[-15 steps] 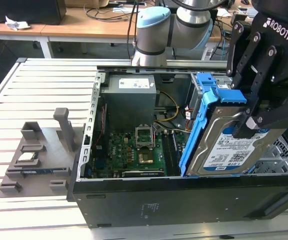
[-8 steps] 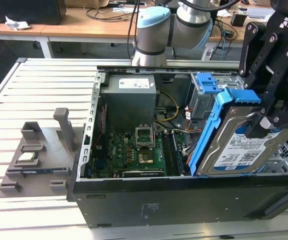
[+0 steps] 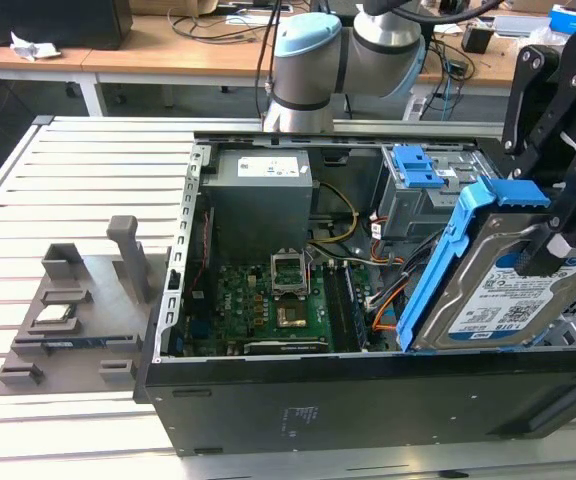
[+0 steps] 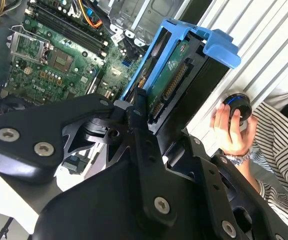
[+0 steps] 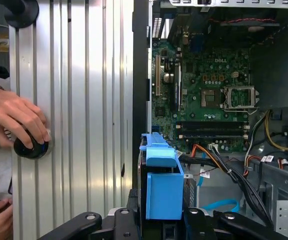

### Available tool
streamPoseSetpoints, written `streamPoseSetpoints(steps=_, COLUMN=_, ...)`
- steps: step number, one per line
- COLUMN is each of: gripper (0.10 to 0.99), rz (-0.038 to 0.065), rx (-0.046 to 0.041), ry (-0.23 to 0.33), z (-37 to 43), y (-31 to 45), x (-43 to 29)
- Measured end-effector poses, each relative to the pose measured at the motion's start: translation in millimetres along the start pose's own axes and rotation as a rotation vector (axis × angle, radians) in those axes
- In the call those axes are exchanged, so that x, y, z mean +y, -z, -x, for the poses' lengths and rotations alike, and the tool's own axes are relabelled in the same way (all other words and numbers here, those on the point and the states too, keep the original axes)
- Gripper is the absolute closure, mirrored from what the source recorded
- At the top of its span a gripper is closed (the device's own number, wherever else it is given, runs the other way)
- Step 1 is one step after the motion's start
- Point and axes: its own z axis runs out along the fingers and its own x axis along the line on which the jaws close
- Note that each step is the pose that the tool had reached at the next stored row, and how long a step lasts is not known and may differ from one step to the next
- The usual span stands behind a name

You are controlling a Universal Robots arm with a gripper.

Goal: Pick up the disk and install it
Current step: 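Pick up the disk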

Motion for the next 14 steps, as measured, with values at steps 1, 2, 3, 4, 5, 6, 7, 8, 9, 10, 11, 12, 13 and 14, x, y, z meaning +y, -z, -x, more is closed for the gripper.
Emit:
streamPoseSetpoints(steps=1, gripper=0.725, rz=0.000, rx=0.0000, ry=0.000, z=0.0, y=-0.1, x=-1.2)
streamPoseSetpoints(steps=2, gripper=0.725, rz=0.000, rx=0.0001, ry=0.000, z=0.1, y=-0.2, x=-2.4)
streamPoseSetpoints(steps=3, gripper=0.725, rz=0.000, rx=0.0004, ry=0.000, z=0.0, y=-0.4, x=-3.8)
streamPoseSetpoints(steps=4, gripper=0.725, rz=0.000, rx=0.0005, ry=0.000, z=0.0, y=-0.6, x=-4.6)
streamPoseSetpoints(steps=5, gripper=0.725, rz=0.000, rx=0.0006, ry=0.000, z=0.1, y=-1.3, x=-5.7)
streamPoseSetpoints(steps=6, gripper=0.725, rz=0.000, rx=0.0044, ry=0.000, z=0.2, y=-8.1, x=-13.2)
streamPoseSetpoints(steps=7, gripper=0.725, rz=0.000, rx=0.0084, ry=0.000, z=0.7, y=-13.3, x=-20.0)
streamPoseSetpoints(steps=8, gripper=0.725, rz=0.000, rx=0.0086, ry=0.000, z=1.6, y=-13.5, x=-21.9)
streamPoseSetpoints(steps=9, gripper=0.725, rz=0.000, rx=0.0085, ry=0.000, z=2.6, y=-13.6, x=-24.1)
streamPoseSetpoints(steps=10, gripper=0.725, rz=0.000, rx=0.0085, ry=0.000, z=3.4, y=-13.6, x=-26.8)
streamPoseSetpoints(steps=11, gripper=0.725, rz=0.000, rx=0.0085, ry=0.000, z=4.1, y=-13.6, x=-29.1)
streamPoseSetpoints(steps=12, gripper=0.725, rz=0.000, rx=0.0085, ry=0.000, z=4.7, y=-13.6, x=-31.7)
streamPoseSetpoints(steps=13, gripper=0.725, rz=0.000, rx=0.0082, ry=0.000, z=5.4, y=-13.6, x=-34.1)
streamPoseSetpoints(steps=14, gripper=0.725, rz=0.000, rx=0.0083, ry=0.000, z=6.3, y=-13.7, x=-36.7)
